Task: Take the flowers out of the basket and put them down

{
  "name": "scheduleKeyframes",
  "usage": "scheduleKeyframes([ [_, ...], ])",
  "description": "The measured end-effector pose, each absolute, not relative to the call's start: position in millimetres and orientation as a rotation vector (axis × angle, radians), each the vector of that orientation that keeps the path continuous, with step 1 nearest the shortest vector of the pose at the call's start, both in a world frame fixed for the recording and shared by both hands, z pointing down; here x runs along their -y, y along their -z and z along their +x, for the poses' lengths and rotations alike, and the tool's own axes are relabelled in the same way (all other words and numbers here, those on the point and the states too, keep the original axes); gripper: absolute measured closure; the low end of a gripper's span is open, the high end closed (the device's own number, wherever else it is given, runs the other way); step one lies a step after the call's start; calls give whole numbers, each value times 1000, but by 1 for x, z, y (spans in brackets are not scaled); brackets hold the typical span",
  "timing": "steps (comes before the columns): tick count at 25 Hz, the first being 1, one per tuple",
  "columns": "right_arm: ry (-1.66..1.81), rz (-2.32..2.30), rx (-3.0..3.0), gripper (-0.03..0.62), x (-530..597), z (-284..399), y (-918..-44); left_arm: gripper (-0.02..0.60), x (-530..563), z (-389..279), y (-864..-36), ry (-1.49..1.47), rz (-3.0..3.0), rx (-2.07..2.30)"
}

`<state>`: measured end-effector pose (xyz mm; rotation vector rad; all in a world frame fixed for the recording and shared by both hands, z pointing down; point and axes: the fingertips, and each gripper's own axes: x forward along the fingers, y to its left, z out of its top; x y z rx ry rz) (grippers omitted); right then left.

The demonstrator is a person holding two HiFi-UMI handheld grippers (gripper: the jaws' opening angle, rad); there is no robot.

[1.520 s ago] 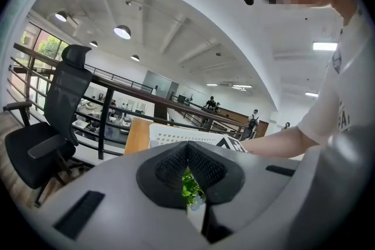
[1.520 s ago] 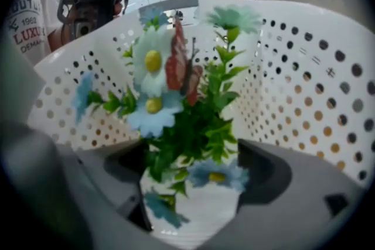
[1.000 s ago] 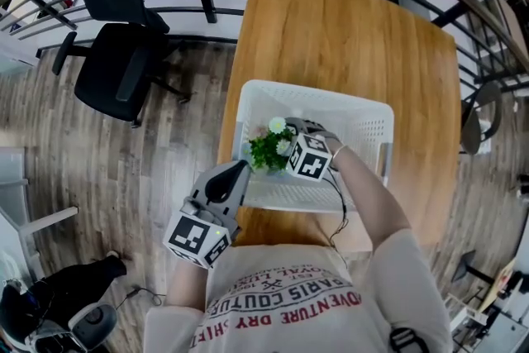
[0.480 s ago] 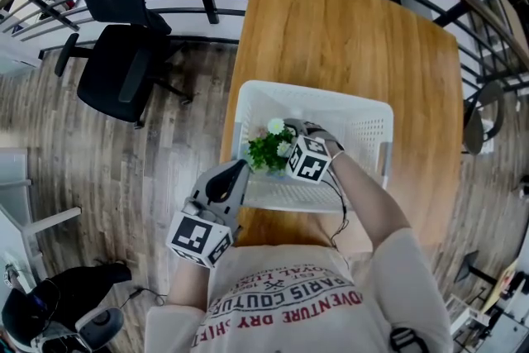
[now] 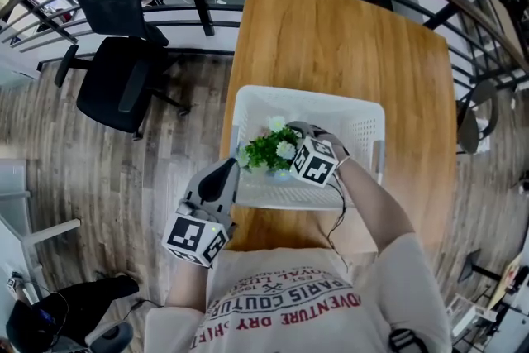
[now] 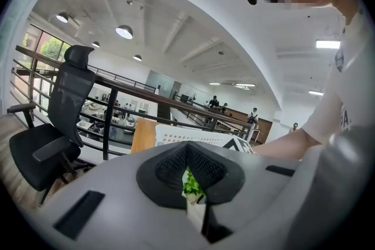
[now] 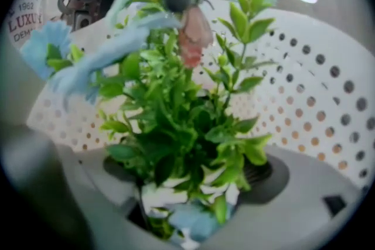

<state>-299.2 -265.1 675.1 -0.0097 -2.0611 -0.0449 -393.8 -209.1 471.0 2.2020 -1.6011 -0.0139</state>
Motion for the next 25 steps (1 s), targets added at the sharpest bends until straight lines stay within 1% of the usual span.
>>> scheduleKeyframes([
  [4,43,96,2123,137,277,-292,-637,557,206,-402,-458,52,2205,1634],
  [7,48,183,2179,137,280,-289,-606,557,201,-399,-450,18,2254,1635],
  [11,63,274,2234,137,280,-275,-573,557,194,-384,-436,-32,2318,1661],
  [16,117,347,2323,137,275,-252,-518,557,185,-361,-408,6,2338,1712],
  [19,166,389,2366,137,274,-223,-489,557,184,-333,-398,70,2327,1723],
  [25,205,489,2436,137,280,-136,-443,557,185,-240,-386,87,2369,1684],
])
